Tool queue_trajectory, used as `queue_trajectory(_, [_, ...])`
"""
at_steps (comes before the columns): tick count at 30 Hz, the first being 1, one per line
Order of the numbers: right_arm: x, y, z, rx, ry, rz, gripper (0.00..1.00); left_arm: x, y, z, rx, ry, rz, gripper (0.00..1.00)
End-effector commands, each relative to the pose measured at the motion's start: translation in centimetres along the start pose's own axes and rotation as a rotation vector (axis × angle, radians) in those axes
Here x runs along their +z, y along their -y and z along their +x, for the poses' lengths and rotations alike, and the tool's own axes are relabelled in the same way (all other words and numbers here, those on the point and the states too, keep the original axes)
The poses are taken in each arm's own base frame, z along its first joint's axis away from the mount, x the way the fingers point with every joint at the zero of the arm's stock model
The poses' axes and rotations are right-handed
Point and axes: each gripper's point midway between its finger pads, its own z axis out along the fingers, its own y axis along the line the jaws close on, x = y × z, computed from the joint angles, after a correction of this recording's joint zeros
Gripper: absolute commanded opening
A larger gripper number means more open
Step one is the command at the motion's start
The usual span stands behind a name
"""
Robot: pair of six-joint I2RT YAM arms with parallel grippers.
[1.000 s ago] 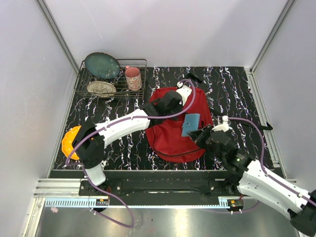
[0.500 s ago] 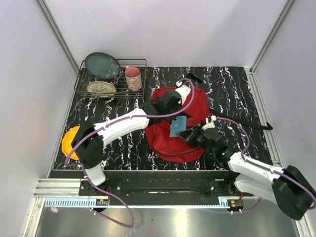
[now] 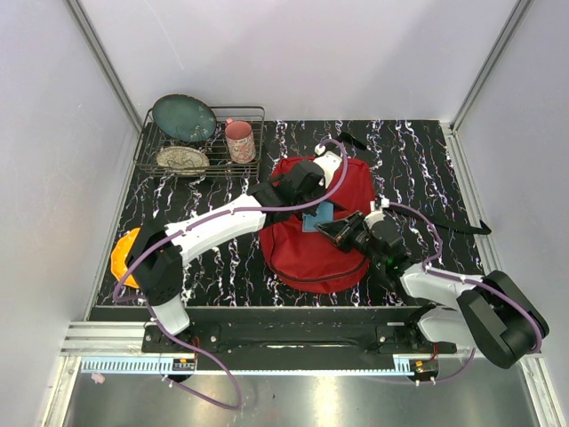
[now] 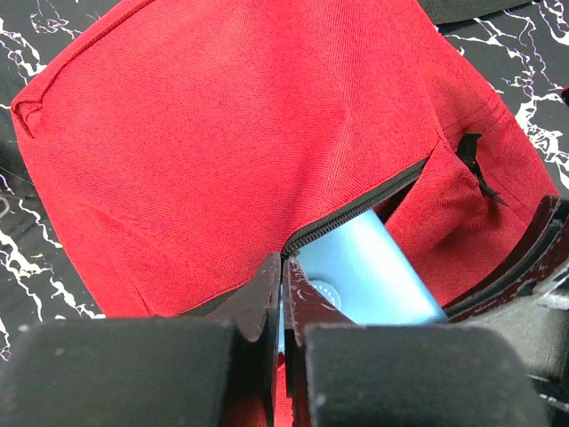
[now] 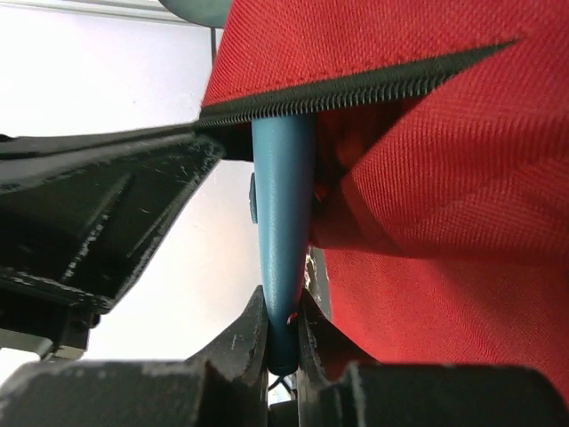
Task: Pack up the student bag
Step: Place the personal item in the student bag.
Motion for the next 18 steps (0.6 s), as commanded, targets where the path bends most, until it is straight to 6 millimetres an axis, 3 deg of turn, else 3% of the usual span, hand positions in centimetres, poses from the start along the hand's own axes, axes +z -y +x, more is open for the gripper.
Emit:
queue_trajectory(1, [-0.3,-4.1,-2.0,-0.020,0.048,-0.143,0.06,-3.0,0.7,-3.8,-0.045,0.113,0.052,0.00])
queue_trajectory(8, [0.3,-5.2,-3.9,-0.017,0.094,-0.156,0.06,-3.7,1.5,-3.6,-0.049,0.108,0.076,0.00])
queue_trajectory(18, [3.0,-5.7,-5.9,-0.032,0.177,-0.215,0.08,-4.2,2.4,-4.3,-0.056,0.119,0.102,0.00])
